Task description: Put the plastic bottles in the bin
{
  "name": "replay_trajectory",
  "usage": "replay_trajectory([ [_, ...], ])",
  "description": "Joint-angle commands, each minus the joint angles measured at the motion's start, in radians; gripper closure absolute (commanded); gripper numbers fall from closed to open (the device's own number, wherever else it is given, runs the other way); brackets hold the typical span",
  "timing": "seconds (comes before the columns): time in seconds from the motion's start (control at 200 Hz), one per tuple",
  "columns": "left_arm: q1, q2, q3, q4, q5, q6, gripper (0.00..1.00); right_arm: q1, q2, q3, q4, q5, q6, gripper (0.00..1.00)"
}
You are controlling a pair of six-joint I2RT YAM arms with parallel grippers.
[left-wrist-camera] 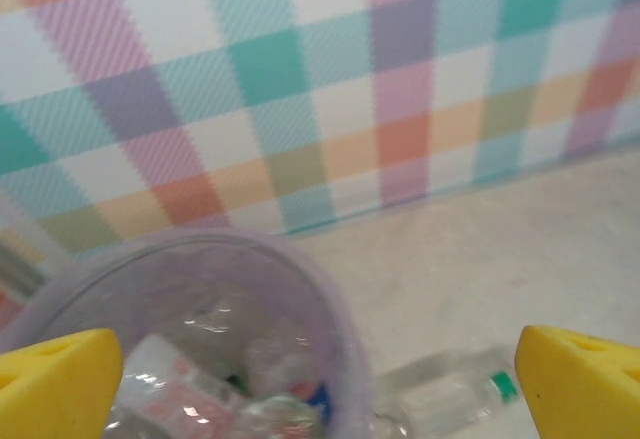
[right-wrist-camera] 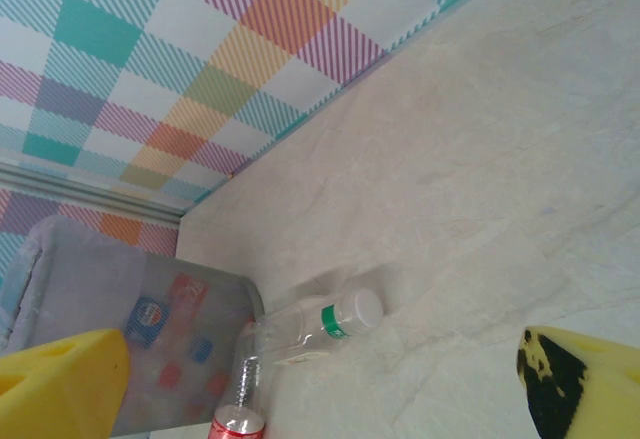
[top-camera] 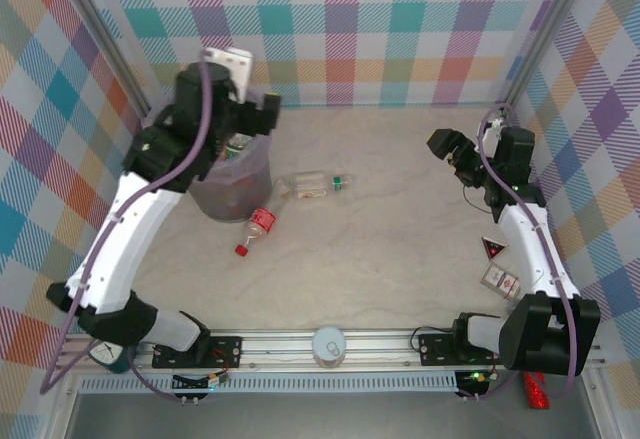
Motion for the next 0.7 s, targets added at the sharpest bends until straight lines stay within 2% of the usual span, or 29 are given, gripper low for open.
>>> replay_trajectory([
  [0.0, -0.086, 0.095, 0.059, -0.134, -0.042, 0.07, 0.0, -0.007, -0.074, 0.032, -0.058, 0.059, -0.049, 0.01],
  [0.11, -0.157, 0.197, 0.113, -0.184, 0.018, 0.083, 0.01, -0.048, -0.124, 0.011, -0.089, 0.104, -0.053, 0.01],
  [0.245, -0.175, 0.335, 0.173, -0.235, 0.139, 0.06, 0.05, -0.136, -0.152, -0.034, -0.076, 0.065, -0.021, 0.01],
  [0.41, -0.18, 0.491, 0.234, -0.24, 0.232, 0.073, 0.07, -0.196, -0.188, -0.068, -0.059, 0.037, -0.004, 0.0],
  [0.535, -0.178, 0.624, 0.304, -0.26, 0.262, 0.139, 0.07, -0.214, -0.208, -0.076, -0.067, 0.035, -0.006, 0.01],
  [0.695, -0.131, 0.766, 0.394, -0.271, 0.348, 0.154, 0.07, -0.214, -0.213, -0.077, -0.065, 0.034, -0.003, 0.01],
])
